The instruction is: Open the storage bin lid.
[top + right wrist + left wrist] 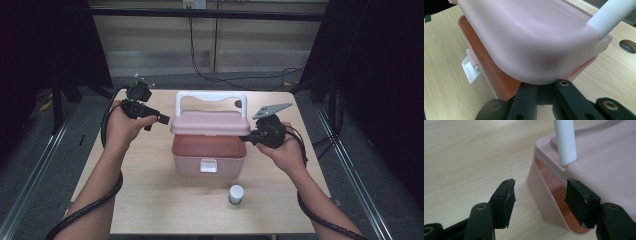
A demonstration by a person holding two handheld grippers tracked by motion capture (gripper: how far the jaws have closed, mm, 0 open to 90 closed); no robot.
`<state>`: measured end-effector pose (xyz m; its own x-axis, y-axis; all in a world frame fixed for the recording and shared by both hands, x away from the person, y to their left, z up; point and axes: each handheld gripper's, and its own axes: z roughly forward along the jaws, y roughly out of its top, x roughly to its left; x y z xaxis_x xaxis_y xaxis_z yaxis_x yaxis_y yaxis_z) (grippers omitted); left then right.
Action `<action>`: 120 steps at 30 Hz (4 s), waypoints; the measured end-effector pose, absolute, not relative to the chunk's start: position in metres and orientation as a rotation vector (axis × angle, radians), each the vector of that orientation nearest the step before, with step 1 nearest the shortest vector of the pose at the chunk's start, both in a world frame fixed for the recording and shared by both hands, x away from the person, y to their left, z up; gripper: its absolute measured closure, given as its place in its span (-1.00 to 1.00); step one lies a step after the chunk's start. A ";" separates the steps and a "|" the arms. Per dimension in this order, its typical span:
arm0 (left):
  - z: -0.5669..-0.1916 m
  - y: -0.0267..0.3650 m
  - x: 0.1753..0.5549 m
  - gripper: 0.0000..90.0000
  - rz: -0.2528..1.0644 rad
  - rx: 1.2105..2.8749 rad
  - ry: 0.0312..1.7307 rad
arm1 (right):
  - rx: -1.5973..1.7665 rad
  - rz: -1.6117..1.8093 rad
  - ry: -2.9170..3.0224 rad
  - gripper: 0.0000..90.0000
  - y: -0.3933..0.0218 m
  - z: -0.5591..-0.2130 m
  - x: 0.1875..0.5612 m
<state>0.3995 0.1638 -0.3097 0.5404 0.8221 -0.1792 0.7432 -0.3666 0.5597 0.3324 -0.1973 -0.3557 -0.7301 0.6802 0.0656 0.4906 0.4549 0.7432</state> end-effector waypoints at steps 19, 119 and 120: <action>-0.334 0.167 0.383 -0.24 0.148 2.237 1.175 | 1.022 1.146 2.457 1.00 -0.198 -0.352 0.335; -0.269 0.116 0.420 0.39 0.255 2.162 1.196 | 0.968 1.149 2.567 1.00 -0.191 -0.400 0.326; -0.269 0.116 0.420 0.39 0.255 2.160 1.201 | 0.968 1.148 2.568 1.00 -0.191 -0.399 0.326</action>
